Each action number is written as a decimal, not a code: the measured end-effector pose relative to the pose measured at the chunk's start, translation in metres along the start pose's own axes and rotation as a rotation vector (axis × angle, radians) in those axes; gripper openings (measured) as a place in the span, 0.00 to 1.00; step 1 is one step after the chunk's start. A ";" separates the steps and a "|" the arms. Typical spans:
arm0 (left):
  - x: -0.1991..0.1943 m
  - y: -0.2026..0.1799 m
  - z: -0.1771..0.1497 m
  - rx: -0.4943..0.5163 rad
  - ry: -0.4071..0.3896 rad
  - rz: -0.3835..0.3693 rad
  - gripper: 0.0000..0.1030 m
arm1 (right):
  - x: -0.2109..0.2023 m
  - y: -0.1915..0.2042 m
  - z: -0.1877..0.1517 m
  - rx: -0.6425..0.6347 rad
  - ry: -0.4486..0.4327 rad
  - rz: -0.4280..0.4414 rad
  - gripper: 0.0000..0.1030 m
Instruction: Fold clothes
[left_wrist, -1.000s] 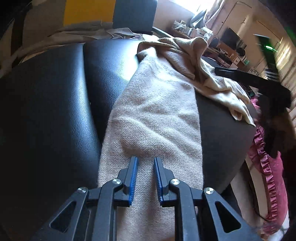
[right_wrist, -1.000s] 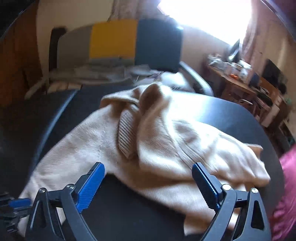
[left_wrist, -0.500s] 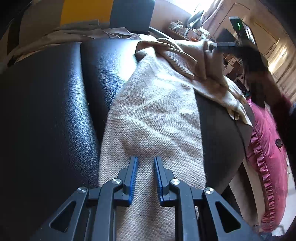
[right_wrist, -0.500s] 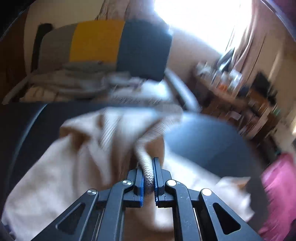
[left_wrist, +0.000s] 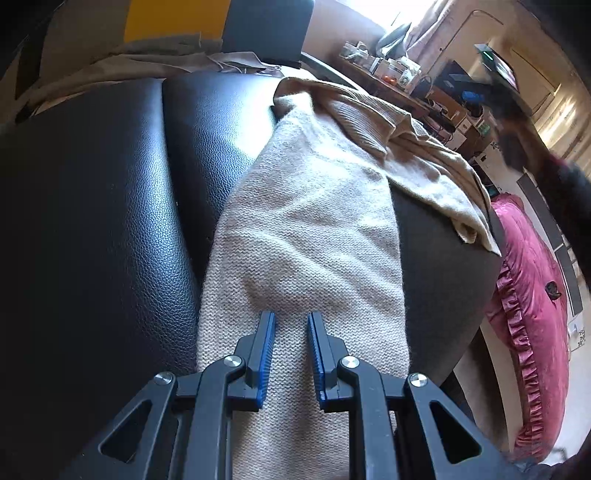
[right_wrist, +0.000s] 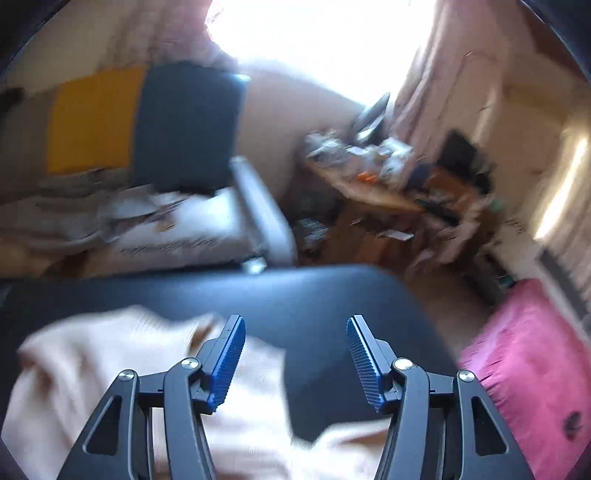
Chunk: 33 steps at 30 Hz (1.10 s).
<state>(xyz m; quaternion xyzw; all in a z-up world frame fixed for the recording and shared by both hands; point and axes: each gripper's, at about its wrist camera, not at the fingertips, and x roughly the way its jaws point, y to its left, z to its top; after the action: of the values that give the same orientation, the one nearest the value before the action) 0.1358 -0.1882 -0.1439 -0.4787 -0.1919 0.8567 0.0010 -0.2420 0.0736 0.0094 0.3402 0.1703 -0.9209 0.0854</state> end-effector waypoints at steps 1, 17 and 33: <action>0.000 0.000 0.000 0.001 -0.002 0.003 0.17 | -0.007 -0.005 -0.021 -0.002 0.032 0.050 0.58; 0.001 -0.011 0.009 0.425 0.048 0.538 0.40 | -0.075 0.074 -0.227 0.143 0.367 0.455 0.78; -0.121 0.117 0.028 -0.145 -0.118 0.375 0.39 | -0.196 0.206 -0.250 0.062 0.306 0.912 0.92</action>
<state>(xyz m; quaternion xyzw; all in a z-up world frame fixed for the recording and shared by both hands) 0.1995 -0.3285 -0.0701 -0.4540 -0.1601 0.8524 -0.2043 0.1118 -0.0165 -0.0921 0.5143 -0.0131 -0.7334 0.4444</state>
